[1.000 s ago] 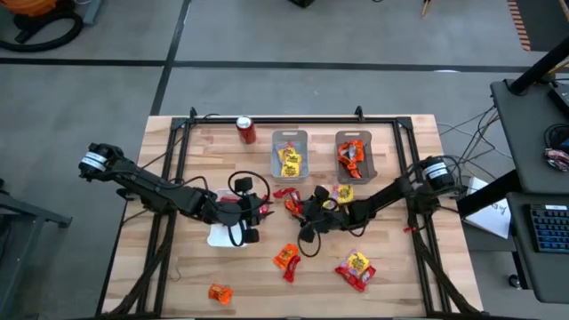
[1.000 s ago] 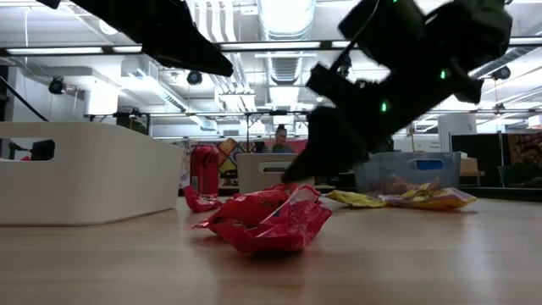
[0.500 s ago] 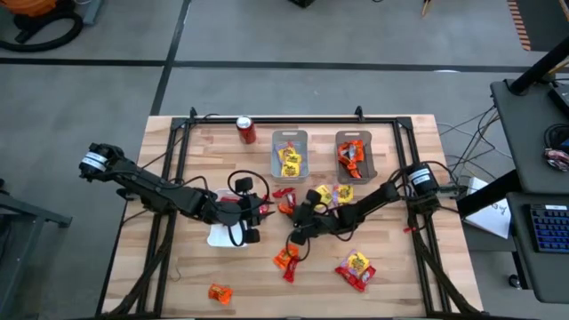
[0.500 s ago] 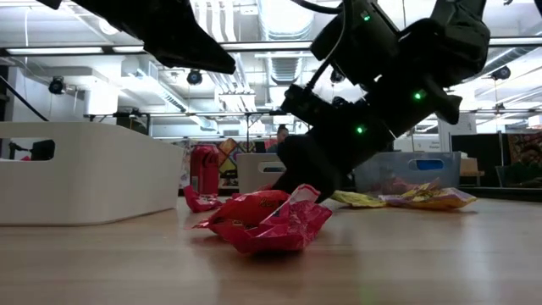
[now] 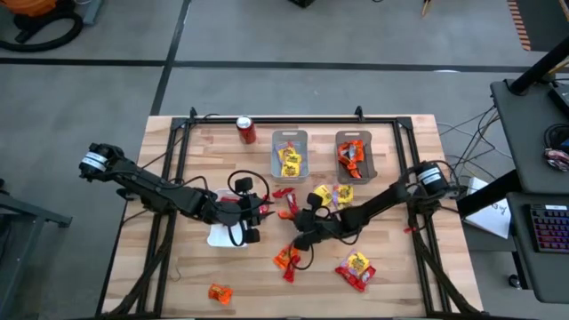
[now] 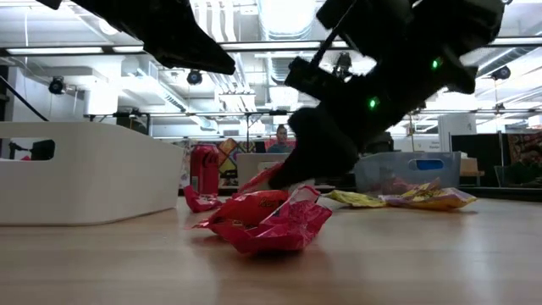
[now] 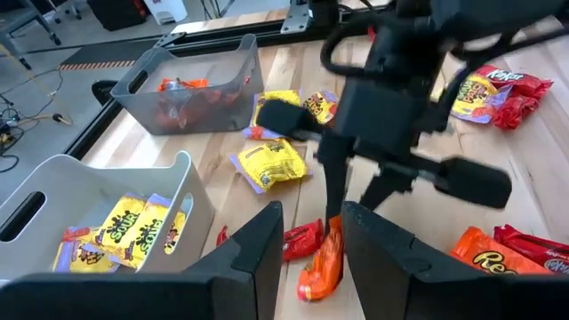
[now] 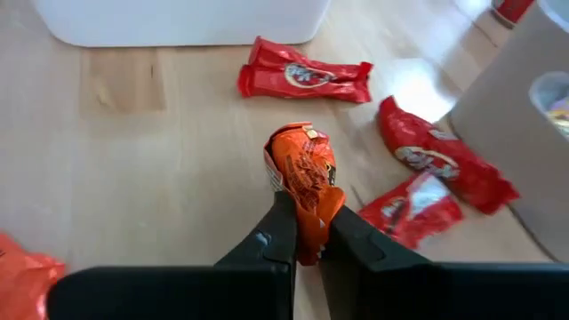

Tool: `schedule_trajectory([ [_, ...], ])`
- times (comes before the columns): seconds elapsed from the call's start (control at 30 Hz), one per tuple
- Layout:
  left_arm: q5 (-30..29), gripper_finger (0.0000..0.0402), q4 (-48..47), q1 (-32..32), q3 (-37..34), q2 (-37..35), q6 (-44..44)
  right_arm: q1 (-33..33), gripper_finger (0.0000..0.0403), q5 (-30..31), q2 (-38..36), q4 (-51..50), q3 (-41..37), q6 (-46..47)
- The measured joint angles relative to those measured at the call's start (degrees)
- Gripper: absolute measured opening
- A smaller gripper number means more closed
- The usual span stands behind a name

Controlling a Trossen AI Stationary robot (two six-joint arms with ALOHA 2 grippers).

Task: Sort candy
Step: Put the orange candy into the black bin

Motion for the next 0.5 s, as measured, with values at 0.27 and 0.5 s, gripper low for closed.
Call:
schedule_trajectory([
  [0.27,0.0,0.0103,0.4,0.0,0.0,0.0,0.0,-0.5,0.0024,0.2,-13.4,-16.7,0.0,2.1],
  [0.5,0.0,0.0103,0.7,0.0,0.0,0.0,0.0,-6.9,0.0023,0.6,-29.4,-40.2,0.0,9.7],
])
